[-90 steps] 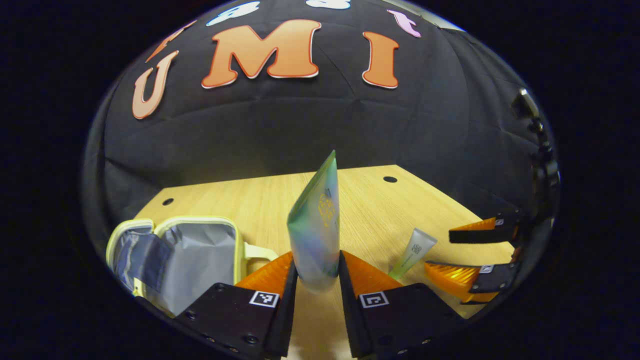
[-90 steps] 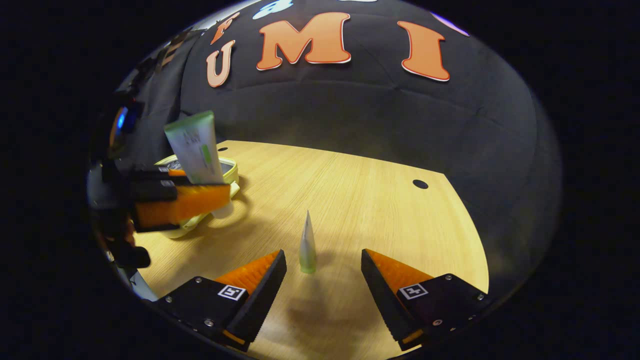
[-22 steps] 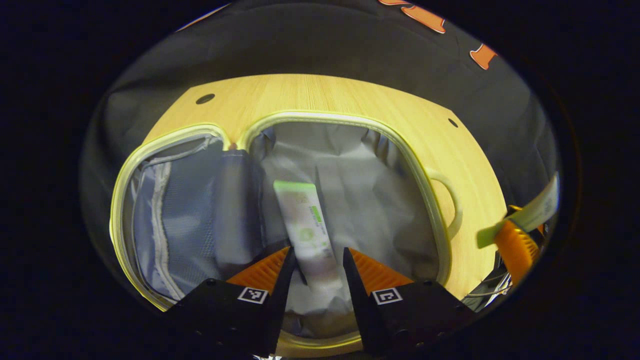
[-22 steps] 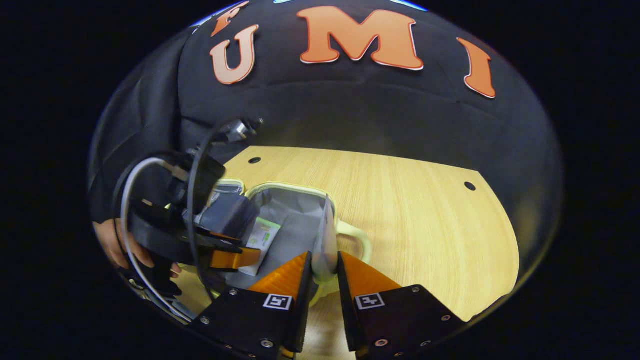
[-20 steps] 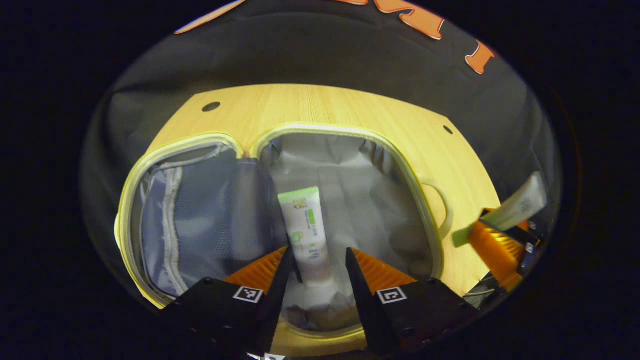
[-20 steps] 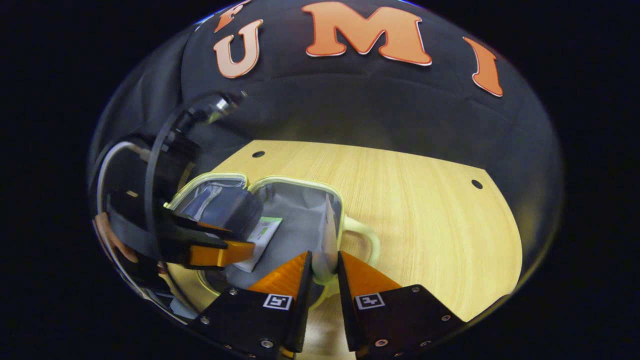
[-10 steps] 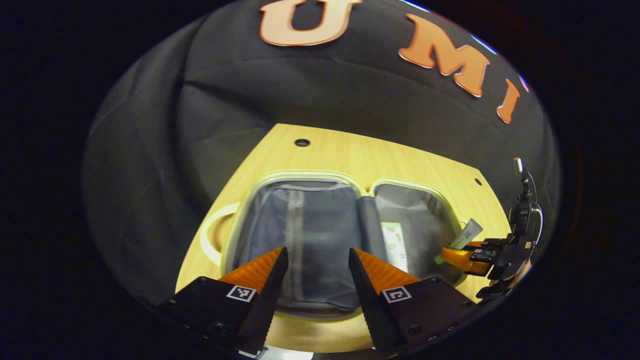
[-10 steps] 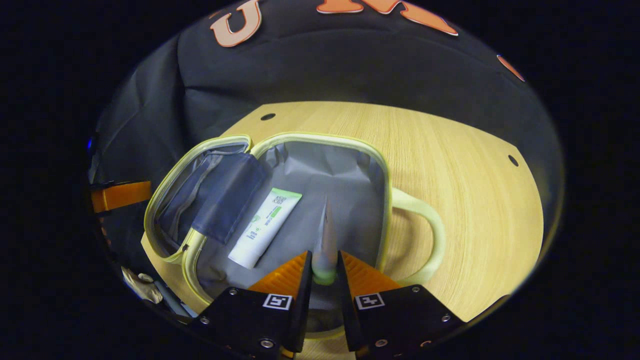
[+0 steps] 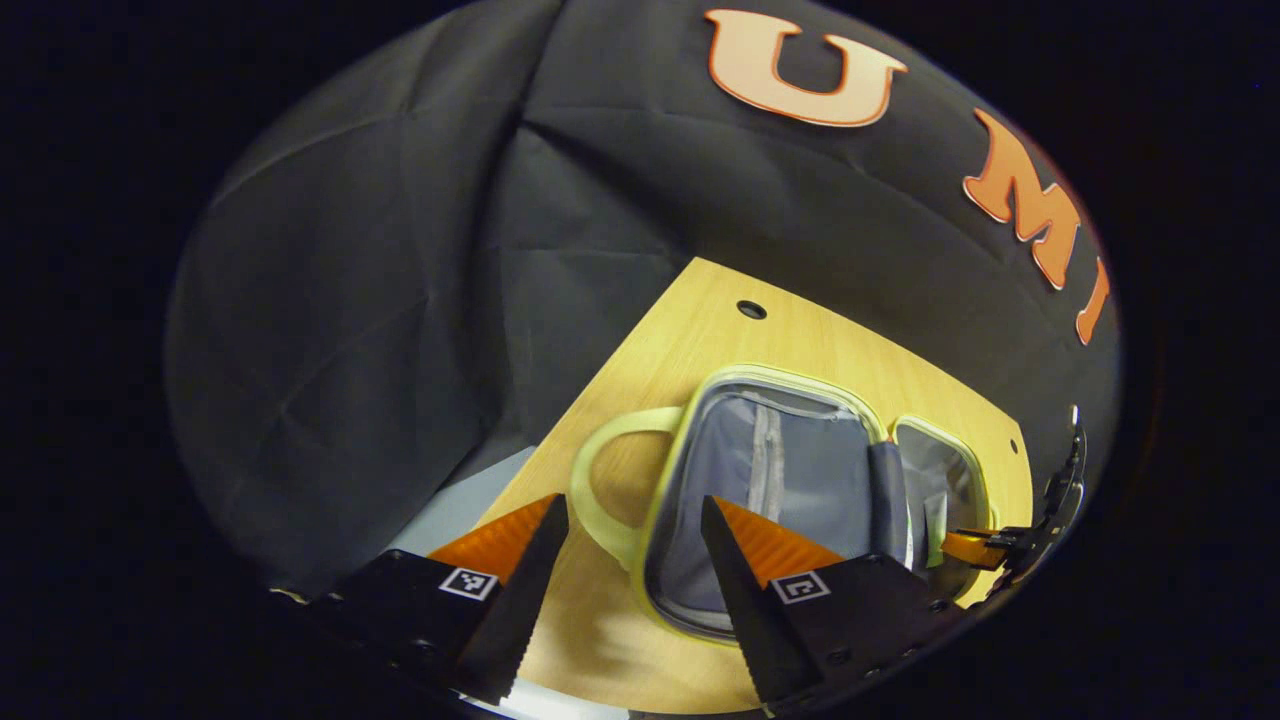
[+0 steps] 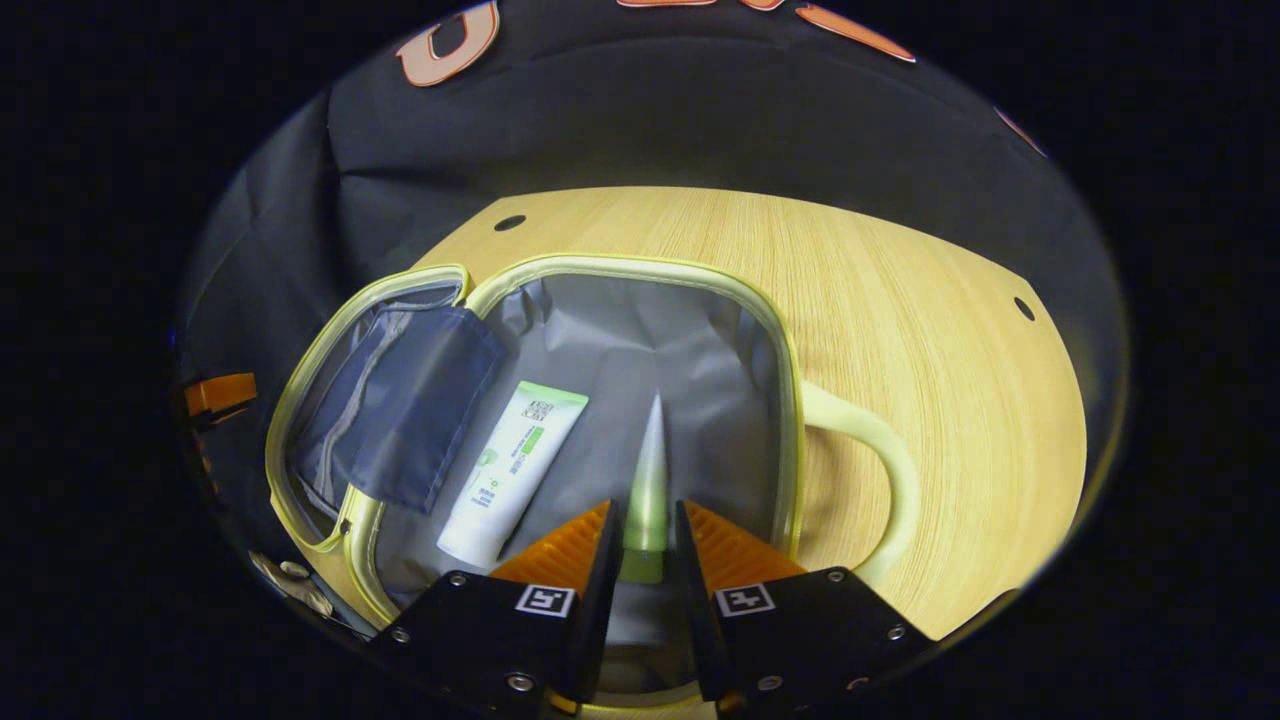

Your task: First open the suitcase, pack the skin care products into it, and then close the suitcase.

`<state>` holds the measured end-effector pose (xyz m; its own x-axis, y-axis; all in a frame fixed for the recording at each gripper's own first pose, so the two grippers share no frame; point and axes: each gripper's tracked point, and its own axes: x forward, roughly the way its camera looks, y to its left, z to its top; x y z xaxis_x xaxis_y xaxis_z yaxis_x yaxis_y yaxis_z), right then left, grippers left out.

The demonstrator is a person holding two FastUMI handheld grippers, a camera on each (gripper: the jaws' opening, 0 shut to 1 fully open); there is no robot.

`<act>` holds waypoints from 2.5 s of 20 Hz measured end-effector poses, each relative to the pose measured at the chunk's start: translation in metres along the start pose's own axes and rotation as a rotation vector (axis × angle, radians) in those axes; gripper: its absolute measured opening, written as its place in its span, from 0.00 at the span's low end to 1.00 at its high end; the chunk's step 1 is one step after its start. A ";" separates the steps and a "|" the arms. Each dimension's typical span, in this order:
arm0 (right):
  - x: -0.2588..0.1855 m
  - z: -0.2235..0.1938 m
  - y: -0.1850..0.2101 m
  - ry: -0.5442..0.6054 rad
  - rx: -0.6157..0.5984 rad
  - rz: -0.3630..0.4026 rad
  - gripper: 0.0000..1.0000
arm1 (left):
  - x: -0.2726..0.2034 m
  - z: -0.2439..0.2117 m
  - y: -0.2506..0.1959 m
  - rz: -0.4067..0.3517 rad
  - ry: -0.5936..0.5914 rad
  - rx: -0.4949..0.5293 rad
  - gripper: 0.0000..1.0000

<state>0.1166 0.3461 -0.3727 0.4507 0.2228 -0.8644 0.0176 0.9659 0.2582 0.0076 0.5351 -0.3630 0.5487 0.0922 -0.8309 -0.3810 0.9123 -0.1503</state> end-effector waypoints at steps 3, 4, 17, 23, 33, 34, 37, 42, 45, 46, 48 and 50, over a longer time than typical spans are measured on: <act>-0.027 0.015 -0.009 -0.073 0.001 0.004 0.59 | 0.026 0.000 0.009 -0.066 0.009 -0.125 0.84; -0.034 0.018 -0.014 -0.091 0.004 -0.002 0.65 | 0.030 -0.001 0.012 -0.092 0.010 -0.174 0.84; -0.140 0.083 -0.067 -0.405 0.157 -0.083 0.82 | 0.077 -0.005 0.007 -0.575 0.059 -0.947 0.23; -0.171 0.094 -0.086 -0.495 0.160 -0.108 0.82 | 0.054 0.016 0.001 -0.599 -0.021 -0.887 0.08; -0.211 0.095 -0.091 -0.578 0.159 -0.130 0.82 | -0.076 0.125 -0.115 -0.888 -0.153 -0.607 0.08; -0.215 0.093 -0.093 -0.584 0.158 -0.134 0.82 | -0.086 0.129 -0.126 -0.899 -0.156 -0.581 0.07; -0.226 0.089 -0.104 -0.600 0.166 -0.145 0.84 | -0.132 0.134 -0.186 -0.990 -0.146 -0.467 0.07; -0.232 0.074 -0.124 -0.618 0.193 -0.154 0.84 | -0.161 0.129 -0.262 -1.083 -0.097 -0.388 0.08; -0.234 0.067 -0.137 -0.621 0.193 -0.158 0.84 | -0.171 0.117 -0.303 -1.125 -0.063 -0.368 0.08; -0.234 0.067 -0.141 -0.620 0.199 -0.157 0.84 | -0.173 0.114 -0.314 -1.132 -0.056 -0.362 0.08; -0.238 0.068 -0.150 -0.632 0.213 -0.144 0.84 | -0.176 0.105 -0.331 -1.138 -0.041 -0.353 0.08; -0.239 0.069 -0.160 -0.638 0.208 -0.142 0.85 | -0.179 0.094 -0.352 -1.143 -0.024 -0.349 0.08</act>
<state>0.0675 0.1294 -0.1774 0.8680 -0.0865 -0.4890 0.2573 0.9205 0.2940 0.1139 0.2351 -0.1109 0.7141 -0.6910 -0.1119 0.1568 0.3138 -0.9365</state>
